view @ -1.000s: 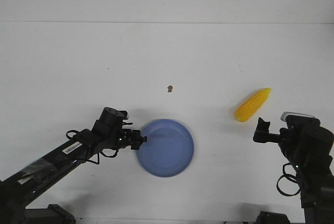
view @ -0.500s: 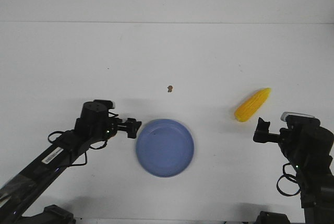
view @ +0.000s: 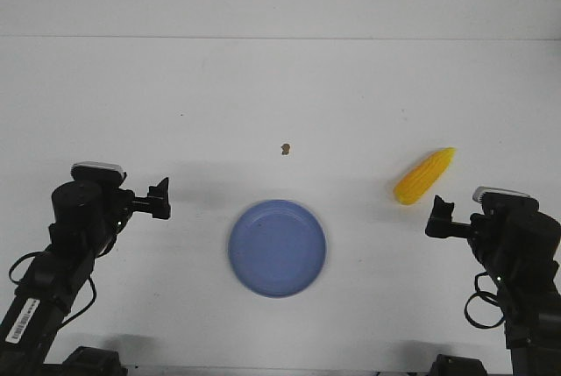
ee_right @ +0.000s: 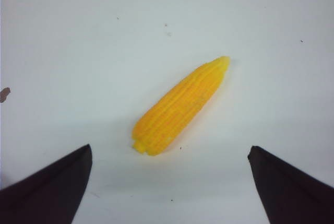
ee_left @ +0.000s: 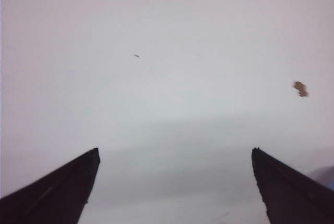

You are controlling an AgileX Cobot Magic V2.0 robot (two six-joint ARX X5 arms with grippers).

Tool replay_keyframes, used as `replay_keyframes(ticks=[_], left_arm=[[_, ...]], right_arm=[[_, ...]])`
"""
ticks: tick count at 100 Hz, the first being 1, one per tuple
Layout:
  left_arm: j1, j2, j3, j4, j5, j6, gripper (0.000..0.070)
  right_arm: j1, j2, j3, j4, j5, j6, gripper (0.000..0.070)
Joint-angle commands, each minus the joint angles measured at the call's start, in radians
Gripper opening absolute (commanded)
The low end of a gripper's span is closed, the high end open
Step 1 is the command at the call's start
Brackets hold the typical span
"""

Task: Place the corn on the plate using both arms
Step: 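Lower the open right gripper onto the yellow corn and close it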

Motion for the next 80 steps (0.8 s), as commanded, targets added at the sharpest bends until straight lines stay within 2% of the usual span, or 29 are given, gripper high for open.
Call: replay_keyframes(ticks=[1, 24, 38, 80], left_arm=[[0.002, 0.002, 0.005, 0.006, -0.002, 0.031, 0.0596], [0.004, 0.001, 0.005, 0.005, -0.002, 0.027, 0.0596], [0.004, 0.001, 0.005, 0.005, -0.002, 0.026, 0.0596], [0.004, 0.001, 0.005, 0.002, -0.002, 0.026, 0.0596]], right_arm=[[-0.002, 0.032, 0.017, 0.029, 0.005, 0.049, 0.0627], [-0.002, 0.240, 0.019, 0.138, 0.027, 0.130, 0.0627], [-0.002, 0.402, 0.028, 0.234, 0.032, 0.135, 0.0627], [-0.002, 0.754, 0.201, 0.274, 0.068, 0.142, 0.0627]])
